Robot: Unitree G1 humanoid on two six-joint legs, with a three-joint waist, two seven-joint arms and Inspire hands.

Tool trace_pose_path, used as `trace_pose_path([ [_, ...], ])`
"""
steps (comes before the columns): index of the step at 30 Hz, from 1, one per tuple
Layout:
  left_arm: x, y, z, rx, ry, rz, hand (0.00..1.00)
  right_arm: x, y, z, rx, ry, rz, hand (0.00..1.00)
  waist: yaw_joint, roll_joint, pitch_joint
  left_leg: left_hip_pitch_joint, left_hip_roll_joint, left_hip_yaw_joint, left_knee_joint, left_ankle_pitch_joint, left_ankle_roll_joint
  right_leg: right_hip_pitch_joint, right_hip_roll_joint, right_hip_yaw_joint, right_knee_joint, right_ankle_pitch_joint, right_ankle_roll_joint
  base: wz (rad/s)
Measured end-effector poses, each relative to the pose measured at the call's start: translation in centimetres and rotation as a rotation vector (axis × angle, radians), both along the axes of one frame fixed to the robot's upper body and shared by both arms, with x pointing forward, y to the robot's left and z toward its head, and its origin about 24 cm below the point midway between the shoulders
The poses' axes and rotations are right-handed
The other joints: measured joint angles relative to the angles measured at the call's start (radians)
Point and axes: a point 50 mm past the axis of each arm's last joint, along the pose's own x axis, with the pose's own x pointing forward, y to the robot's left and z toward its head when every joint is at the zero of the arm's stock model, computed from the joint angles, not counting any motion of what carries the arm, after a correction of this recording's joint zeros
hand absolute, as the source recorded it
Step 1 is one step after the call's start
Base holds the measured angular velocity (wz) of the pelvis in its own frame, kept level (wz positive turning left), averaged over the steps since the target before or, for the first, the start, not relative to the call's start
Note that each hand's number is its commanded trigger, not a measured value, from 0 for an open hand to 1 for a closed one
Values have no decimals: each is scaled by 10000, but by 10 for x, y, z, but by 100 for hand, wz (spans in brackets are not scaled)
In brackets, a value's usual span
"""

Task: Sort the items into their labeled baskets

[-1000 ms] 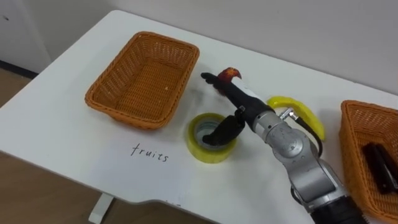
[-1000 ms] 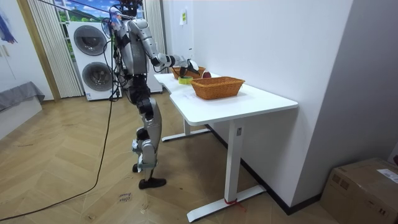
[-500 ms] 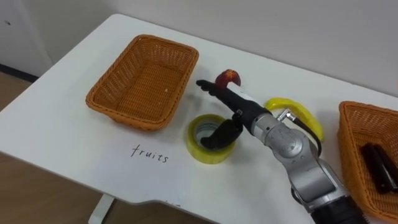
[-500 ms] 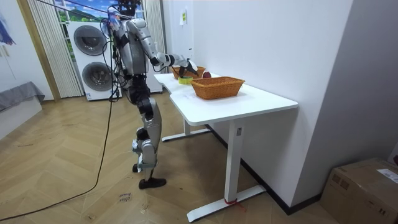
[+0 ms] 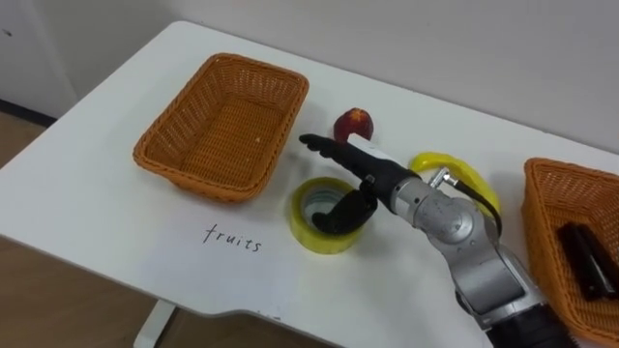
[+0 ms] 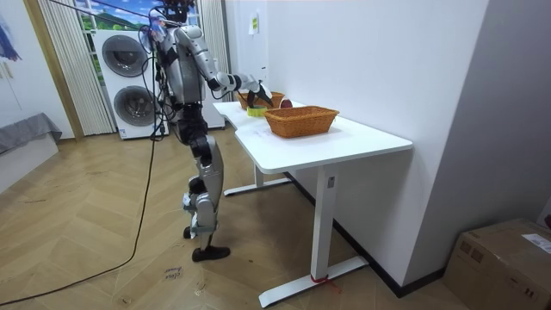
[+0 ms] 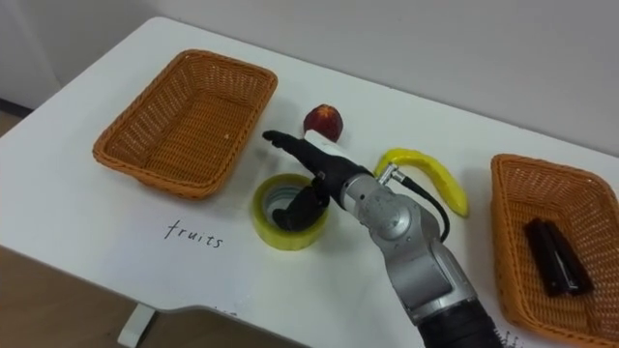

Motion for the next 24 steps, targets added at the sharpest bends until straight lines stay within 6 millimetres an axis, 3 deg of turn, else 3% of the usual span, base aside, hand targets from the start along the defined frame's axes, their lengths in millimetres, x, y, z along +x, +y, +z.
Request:
trace_pose_path([
  [20,0,1,0,-153,21,-80,0,-1,0,1,-494,179,295,0,-15,-38,-21,-15,1,1,-4,0,0,-23,2,19,1,0,0,0],
  [22,0,1,0,-149,33,-73,0,-1,0,0,-501,261,319,88,-16,-50,-29,-14,0,0,2,0,0,-21,2,24,2,0,0,0],
  [23,-1,1,0,-146,44,-60,0,-1,0,0,-490,289,331,100,-10,-52,-31,-13,0,2,6,1,1,-17,1,22,2,0,0,0],
  [24,-1,1,0,-144,53,-57,0,-1,0,0,-488,309,356,100,-10,-52,-31,-13,0,2,9,1,1,-15,0,22,2,0,0,0],
])
